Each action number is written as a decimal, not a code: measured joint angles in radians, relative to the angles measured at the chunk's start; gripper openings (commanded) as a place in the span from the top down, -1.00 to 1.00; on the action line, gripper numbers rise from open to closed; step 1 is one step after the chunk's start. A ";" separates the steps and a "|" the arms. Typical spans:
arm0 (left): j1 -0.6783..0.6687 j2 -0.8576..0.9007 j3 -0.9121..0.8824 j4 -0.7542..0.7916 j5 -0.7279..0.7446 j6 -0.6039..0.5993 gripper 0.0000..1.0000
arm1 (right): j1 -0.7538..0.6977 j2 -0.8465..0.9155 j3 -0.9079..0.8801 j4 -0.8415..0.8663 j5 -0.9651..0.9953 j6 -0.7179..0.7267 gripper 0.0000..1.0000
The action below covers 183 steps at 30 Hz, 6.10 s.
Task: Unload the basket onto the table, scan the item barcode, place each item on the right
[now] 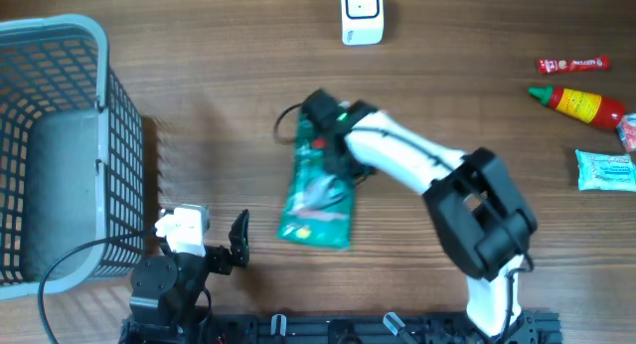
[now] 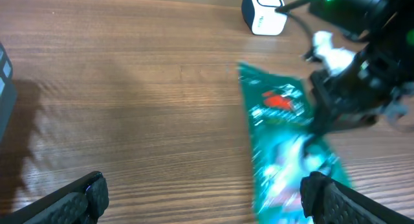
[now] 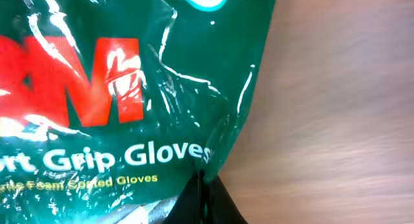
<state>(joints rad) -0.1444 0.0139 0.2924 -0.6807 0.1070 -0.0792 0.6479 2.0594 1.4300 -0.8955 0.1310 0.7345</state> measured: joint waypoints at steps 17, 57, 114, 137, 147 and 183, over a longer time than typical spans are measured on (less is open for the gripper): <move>0.000 0.000 0.000 0.000 0.000 0.000 -1.00 | 0.000 -0.042 0.192 -0.045 0.003 -0.224 -0.99; 0.000 0.000 0.000 0.000 0.000 0.000 -1.00 | 0.016 0.004 -0.007 -0.084 0.135 -0.201 -0.99; 0.000 0.000 0.000 0.000 0.000 0.000 -1.00 | -0.264 -0.140 -0.217 0.163 -0.985 -0.548 -0.43; 0.000 0.000 0.000 0.000 0.000 0.000 -1.00 | -0.195 -0.141 -0.112 0.020 -0.856 -0.560 -0.79; 0.000 0.000 0.000 0.000 0.000 0.000 -1.00 | -0.075 -0.148 -0.351 0.367 -0.724 -0.547 0.91; 0.000 0.000 0.000 0.000 0.000 0.000 -1.00 | 0.006 -0.382 -0.217 -0.090 -0.101 -0.452 0.78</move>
<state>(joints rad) -0.1444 0.0139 0.2924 -0.6807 0.1070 -0.0792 0.6540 1.6775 1.2125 -0.9859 0.0296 0.2821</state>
